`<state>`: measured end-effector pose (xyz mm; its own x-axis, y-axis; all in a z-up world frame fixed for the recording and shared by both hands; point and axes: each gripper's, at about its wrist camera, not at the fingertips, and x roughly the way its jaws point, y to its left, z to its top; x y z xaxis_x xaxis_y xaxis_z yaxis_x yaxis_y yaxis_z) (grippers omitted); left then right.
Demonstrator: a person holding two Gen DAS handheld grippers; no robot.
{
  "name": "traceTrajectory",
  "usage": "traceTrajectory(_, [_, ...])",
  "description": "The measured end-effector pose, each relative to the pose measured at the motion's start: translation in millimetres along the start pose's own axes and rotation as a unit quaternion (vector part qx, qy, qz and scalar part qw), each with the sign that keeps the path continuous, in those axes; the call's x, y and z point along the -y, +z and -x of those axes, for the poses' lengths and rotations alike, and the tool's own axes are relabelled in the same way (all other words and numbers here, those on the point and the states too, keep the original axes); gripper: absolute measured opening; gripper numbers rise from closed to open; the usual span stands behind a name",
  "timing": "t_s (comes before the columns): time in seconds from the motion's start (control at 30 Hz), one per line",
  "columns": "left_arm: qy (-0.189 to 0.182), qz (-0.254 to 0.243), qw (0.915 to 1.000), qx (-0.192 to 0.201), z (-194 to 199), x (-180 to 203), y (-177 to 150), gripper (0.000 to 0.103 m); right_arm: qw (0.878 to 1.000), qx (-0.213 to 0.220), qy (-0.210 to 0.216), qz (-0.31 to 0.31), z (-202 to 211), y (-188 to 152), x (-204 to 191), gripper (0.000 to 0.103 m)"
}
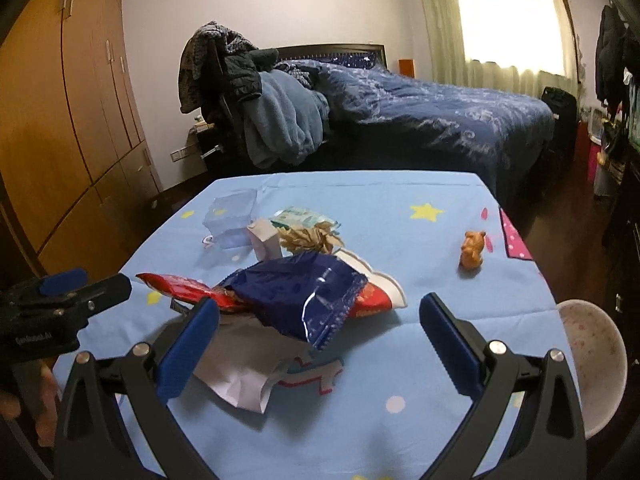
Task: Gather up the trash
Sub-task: 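Move both tools toward the red and dark-blue snack bags, then grasp the red snack bag with the left tool while the right tool grasps the dark-blue bag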
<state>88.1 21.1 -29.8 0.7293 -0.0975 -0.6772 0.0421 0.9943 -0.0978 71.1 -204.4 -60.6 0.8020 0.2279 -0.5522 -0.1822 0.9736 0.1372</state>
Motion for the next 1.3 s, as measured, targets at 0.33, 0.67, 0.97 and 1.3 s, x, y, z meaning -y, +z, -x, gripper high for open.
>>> traceTrajectory(0.33, [0.011,-0.012,0.9998,0.011,-3,7,5,0.097,0.999,-0.025,-0.036,0.021,-10,3,-2,0.100])
traceTrajectory(0.67, [-0.028,-0.063,0.9976,-0.003,-15,12,15,0.099,0.997,-0.055,-0.011,0.051,-15,6,-4,0.100])
traceTrajectory(0.97, [-0.096,-0.189,0.9772,-0.012,-19,27,21,0.098,0.997,-0.058,-0.002,0.045,-12,6,6,0.100])
traceTrajectory(1.3, [-0.175,-0.308,0.9338,-0.050,-51,38,25,0.096,0.998,-0.052,-0.001,0.027,-6,7,16,0.100])
